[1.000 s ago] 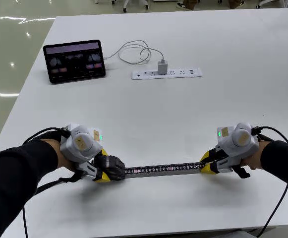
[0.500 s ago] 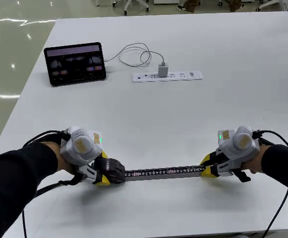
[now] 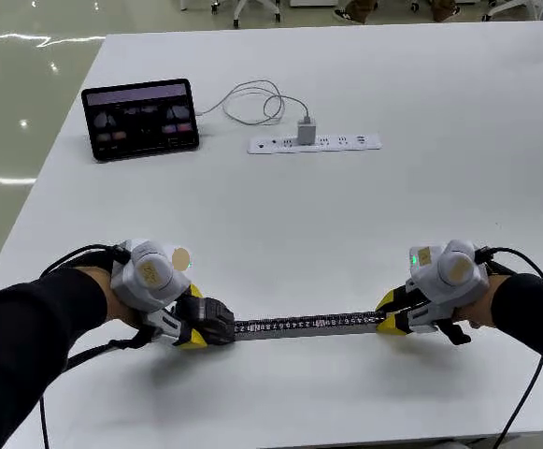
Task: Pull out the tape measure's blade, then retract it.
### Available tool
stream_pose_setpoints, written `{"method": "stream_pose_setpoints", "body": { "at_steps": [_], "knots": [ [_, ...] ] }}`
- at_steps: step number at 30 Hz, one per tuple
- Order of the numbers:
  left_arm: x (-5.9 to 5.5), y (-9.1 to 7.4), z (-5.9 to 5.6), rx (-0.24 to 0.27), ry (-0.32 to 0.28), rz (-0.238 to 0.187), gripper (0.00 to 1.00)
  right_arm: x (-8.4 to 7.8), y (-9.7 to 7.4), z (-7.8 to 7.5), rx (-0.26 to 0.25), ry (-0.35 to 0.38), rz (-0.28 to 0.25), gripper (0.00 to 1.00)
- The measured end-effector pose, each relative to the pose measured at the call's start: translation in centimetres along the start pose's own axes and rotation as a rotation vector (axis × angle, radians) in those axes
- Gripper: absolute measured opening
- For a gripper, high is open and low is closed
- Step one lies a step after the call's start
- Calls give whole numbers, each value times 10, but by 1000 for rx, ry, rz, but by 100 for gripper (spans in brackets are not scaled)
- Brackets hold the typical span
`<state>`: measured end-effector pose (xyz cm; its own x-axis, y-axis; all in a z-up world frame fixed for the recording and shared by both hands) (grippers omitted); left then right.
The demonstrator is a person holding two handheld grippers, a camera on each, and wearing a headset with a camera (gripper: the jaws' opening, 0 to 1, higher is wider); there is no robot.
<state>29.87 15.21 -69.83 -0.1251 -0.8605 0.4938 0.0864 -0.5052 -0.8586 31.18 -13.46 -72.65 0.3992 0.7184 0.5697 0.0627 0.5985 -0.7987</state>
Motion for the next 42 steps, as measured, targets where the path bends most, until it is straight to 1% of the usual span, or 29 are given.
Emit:
{"method": "stream_pose_setpoints", "body": {
  "at_steps": [1,2,4,6,7,10,19,22,25,26,29,30,32,33,34,38,41,42],
  "knots": [
    [0,0,0,-1,5,6,34,0,0,0,0,3,-2,11],
    [0,0,-1,-6,24,19,34,0,0,-1,0,8,-4,11],
    [1,0,0,-6,24,24,34,1,1,0,-1,4,4,11],
    [1,0,0,-3,30,23,34,3,2,0,-2,-3,25,11],
    [1,1,1,-1,27,21,34,3,1,0,1,-10,38,12],
    [1,1,1,0,28,21,34,4,1,-1,6,-15,52,12],
    [1,1,1,-12,9,26,35,4,1,0,10,-24,66,12],
    [1,2,1,-19,9,31,36,4,1,1,5,-45,74,12],
    [0,2,1,-18,5,35,36,4,2,1,-1,-76,87,12],
    [1,2,2,-15,3,35,37,5,2,1,-1,-76,89,12],
    [0,3,4,2,-12,45,44,5,2,0,1,-61,94,12],
    [0,3,5,8,-24,44,48,5,2,0,3,-50,94,12],
    [0,2,6,12,-63,42,55,6,2,0,1,-55,97,12],
    [0,1,7,9,-61,44,61,6,2,-1,-1,-55,99,12],
    [0,1,7,16,-71,44,64,6,2,-1,-2,-55,103,12],
    [2,-1,7,21,-96,30,69,7,2,-1,-2,-62,117,13],
    [1,-1,10,35,-109,33,76,7,2,-1,-4,-68,126,15],
    [0,-2,11,46,-126,38,79,7,2,-2,-6,-68,128,16]
  ]
}}
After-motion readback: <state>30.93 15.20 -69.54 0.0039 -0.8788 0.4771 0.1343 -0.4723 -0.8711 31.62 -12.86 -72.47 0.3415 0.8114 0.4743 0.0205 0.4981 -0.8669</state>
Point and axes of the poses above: the centre of the closed fingertips' face, and the gripper's own axes: y roughly forward along the fingers, z roughly to its left, x roughly out of its top, the point moved 4 cm from there along -y, roughly backward along the fingers, and after that the axes turned 15 degrees about y, right-handed, at the moved point
